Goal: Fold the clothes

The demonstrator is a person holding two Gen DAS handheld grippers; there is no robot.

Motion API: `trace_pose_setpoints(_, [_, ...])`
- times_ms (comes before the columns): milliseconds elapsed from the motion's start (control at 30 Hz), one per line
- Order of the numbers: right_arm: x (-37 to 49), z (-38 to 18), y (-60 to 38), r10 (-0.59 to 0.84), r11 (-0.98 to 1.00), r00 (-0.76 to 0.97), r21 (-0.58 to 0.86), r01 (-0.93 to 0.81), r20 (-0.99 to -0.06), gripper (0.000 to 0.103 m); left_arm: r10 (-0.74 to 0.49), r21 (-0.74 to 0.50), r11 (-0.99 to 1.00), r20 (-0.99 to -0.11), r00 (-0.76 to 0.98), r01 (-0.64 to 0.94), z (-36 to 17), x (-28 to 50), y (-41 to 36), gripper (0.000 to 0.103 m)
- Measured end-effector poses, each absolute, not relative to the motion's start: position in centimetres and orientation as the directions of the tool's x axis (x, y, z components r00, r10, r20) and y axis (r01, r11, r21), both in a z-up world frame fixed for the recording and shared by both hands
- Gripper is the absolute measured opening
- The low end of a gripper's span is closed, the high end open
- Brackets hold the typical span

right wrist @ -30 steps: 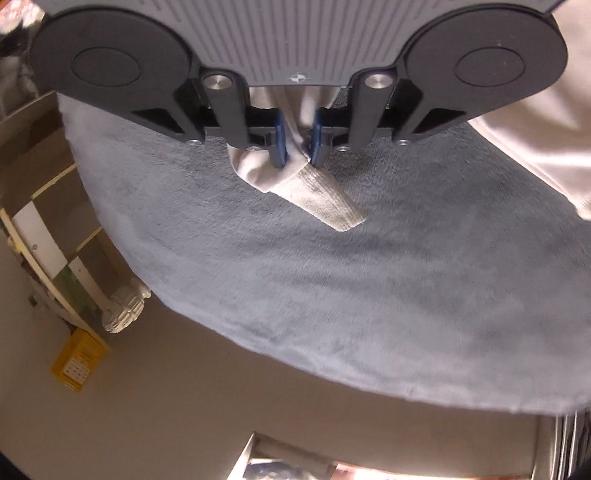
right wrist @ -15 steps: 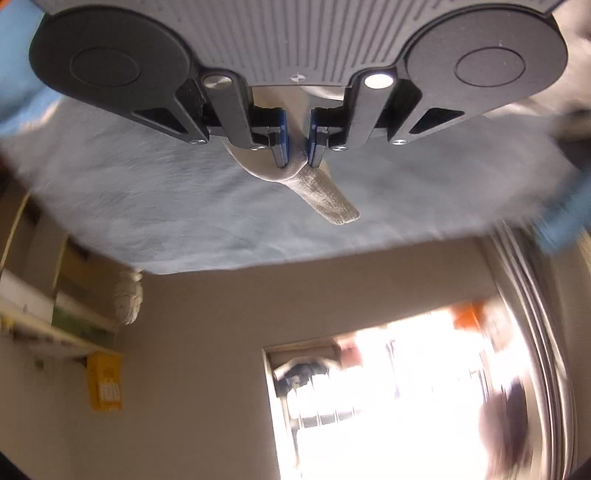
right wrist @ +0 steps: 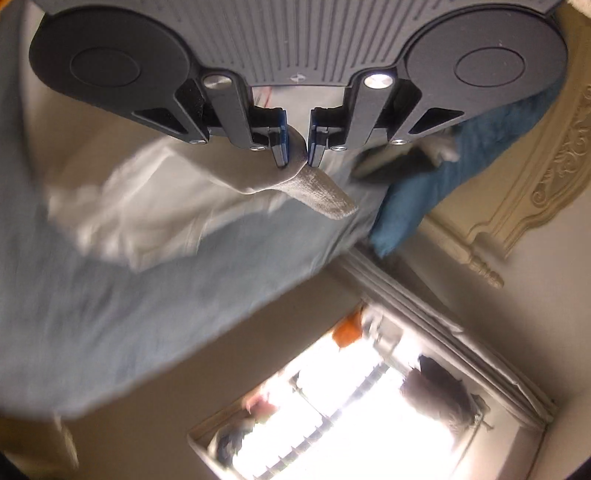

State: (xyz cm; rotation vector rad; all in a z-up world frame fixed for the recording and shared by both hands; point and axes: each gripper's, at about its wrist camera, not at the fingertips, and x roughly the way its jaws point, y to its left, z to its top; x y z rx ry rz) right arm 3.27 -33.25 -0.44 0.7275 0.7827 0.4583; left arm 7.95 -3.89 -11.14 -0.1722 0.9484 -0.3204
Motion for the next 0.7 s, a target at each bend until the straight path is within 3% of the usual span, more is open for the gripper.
trace_pose_setpoints(333, [-1.7, -12.0, -32.5, 0.627, 0.66, 0.479, 0.746, 0.092, -0.614, 0.013, -0.422, -0.387, 0.905, -0.76, 0.495, 0.177, -10.8, 5.9, -2.3, 0.054])
trace_pose_setpoints(533, [-5.1, -12.1, -31.5, 0.548, 0.787, 0.405, 0.615, 0.045, -0.732, 0.016, -0.502, -0.413, 0.864, -0.75, 0.43, 0.289, -10.8, 4.3, -4.8, 0.054])
trace_pose_setpoints(700, [-6.6, -10.1, -32.7, 0.514, 0.802, 0.486, 0.597, 0.019, -0.707, 0.023, -0.516, -0.375, 0.847, -0.748, 0.416, 0.377, -10.7, 3.2, -6.6, 0.054])
